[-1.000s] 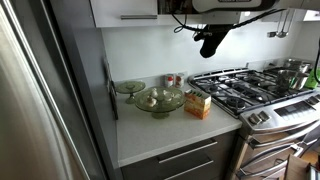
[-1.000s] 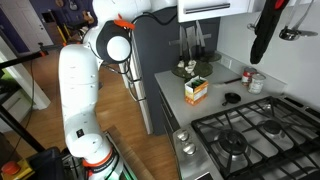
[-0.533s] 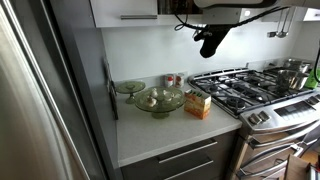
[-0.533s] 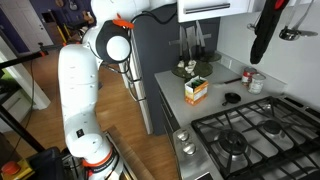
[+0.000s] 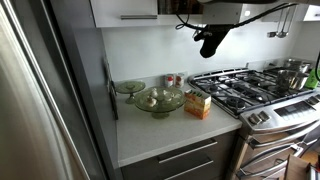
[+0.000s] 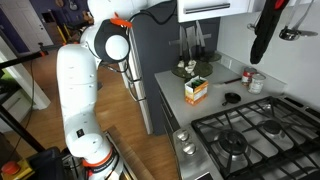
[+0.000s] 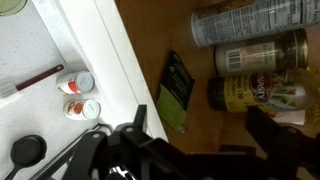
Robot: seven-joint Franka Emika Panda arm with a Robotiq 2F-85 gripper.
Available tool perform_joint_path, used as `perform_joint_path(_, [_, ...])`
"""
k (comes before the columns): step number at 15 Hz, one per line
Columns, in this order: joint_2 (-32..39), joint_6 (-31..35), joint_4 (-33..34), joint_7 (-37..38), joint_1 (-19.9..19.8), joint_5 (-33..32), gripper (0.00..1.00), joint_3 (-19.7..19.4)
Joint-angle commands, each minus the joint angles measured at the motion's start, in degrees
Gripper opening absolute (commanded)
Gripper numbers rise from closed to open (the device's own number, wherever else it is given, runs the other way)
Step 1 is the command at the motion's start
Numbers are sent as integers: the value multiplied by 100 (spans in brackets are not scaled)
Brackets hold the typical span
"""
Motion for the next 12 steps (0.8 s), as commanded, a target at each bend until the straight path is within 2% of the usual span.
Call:
perform_joint_path(1, [-358, -165, -285, -319, -34, 85, 100, 64])
perform_joint_path(7, [-1115, -149, -984, -1177, -63, 553, 100, 317])
perform_joint_path(12, [-1941, -142, -1865, -2134, -53, 889, 100, 468])
